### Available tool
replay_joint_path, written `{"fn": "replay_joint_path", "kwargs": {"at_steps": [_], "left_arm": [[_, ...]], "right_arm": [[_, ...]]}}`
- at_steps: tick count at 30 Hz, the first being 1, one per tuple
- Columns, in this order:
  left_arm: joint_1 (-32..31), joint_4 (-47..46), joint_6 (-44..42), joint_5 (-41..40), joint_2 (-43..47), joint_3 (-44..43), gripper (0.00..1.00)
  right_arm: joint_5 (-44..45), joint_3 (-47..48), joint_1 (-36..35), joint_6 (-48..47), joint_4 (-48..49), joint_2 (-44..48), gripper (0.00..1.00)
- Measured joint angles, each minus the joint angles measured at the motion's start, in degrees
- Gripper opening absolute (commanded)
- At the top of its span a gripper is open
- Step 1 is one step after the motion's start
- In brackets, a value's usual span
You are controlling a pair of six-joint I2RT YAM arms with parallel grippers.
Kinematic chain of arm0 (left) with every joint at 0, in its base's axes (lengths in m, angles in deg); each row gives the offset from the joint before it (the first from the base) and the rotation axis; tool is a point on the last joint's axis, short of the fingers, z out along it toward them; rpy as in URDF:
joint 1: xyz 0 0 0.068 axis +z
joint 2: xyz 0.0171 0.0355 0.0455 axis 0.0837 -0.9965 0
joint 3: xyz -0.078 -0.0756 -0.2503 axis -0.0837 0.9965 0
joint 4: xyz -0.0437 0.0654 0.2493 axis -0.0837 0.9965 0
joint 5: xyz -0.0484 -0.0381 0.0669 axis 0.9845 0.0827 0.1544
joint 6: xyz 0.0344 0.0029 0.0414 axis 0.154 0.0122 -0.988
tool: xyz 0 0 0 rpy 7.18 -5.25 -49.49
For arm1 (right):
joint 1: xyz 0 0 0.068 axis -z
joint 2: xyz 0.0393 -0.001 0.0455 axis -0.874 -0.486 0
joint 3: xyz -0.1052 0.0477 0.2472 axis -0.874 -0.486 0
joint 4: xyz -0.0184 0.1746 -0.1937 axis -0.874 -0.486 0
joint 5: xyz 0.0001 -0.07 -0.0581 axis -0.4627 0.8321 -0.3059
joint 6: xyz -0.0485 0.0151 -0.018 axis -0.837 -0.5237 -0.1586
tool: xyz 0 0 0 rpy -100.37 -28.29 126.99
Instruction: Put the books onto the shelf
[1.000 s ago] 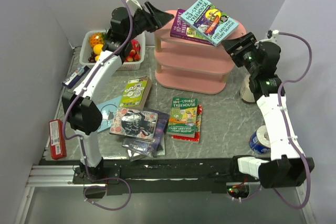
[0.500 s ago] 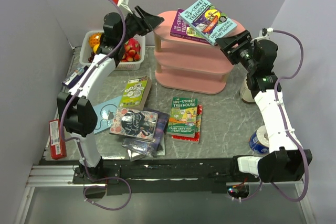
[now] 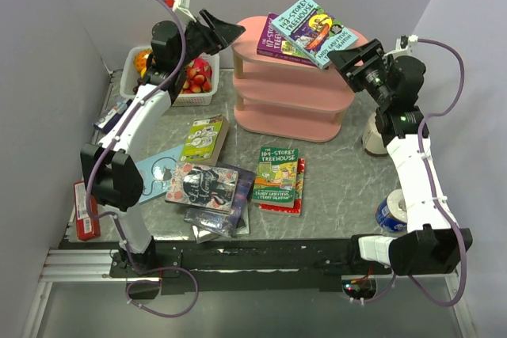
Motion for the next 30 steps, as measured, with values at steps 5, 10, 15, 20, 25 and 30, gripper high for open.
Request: {"fn": "replay_joint_path", "kwargs": {"at_steps": [5, 10, 15, 20, 25, 30], "left_arm": [[0.0, -0.2, 0.0, 0.0, 0.5, 1.7, 0.67], [0.0, -0.1, 0.0, 0.0, 0.5, 2.3, 0.67], [0.0, -0.2, 0.0, 0.0, 0.6, 2.3, 0.67], [0.0, -0.2, 0.0, 0.0, 0.6, 2.5, 0.67], [0.0, -0.2, 0.0, 0.2, 0.6, 2.7, 0.68], [0.0, -0.2, 0.0, 0.2, 0.6, 2.9, 0.68]], "right_arm": [[-0.5, 1.6, 0.6, 0.0, 0.3, -2.6, 0.66], [-1.3, 3.8, 2.3, 0.0, 0.3, -6.4, 0.56], [-1.7, 3.9, 2.6, 0.2, 1.2, -7.2, 0.49], [-2.5, 3.9, 2.7, 0.3, 2.2, -7.2, 0.34], [-3.6, 3.9, 3.0, 0.7, 3.2, -7.2, 0.07], [-6.9, 4.2, 3.9, 1.0, 3.2, -7.4, 0.00]]}}
